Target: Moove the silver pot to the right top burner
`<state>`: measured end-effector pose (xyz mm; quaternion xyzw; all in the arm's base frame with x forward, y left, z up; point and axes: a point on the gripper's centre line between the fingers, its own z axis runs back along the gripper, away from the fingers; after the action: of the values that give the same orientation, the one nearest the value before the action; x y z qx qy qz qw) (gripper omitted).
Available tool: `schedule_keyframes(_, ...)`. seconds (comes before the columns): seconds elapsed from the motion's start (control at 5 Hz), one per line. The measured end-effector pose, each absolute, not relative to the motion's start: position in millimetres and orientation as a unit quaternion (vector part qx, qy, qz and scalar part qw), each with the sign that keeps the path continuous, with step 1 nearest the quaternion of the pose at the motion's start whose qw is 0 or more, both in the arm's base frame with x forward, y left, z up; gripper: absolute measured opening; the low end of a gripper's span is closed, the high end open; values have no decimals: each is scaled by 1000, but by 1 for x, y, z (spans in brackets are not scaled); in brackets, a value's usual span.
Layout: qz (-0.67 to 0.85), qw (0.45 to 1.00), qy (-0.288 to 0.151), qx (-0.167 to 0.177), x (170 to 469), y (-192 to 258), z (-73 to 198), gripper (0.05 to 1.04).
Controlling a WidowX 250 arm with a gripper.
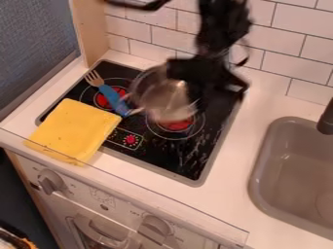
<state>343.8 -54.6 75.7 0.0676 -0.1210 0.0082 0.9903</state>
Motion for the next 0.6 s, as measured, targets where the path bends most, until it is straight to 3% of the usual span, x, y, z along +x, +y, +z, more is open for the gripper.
schedule_keyframes(0.4, -72, 987, -132, 58, 396, -100, 79, 83)
schedule_keyframes(0.6, -110, 986, -112, 64, 409, -116, 59, 83)
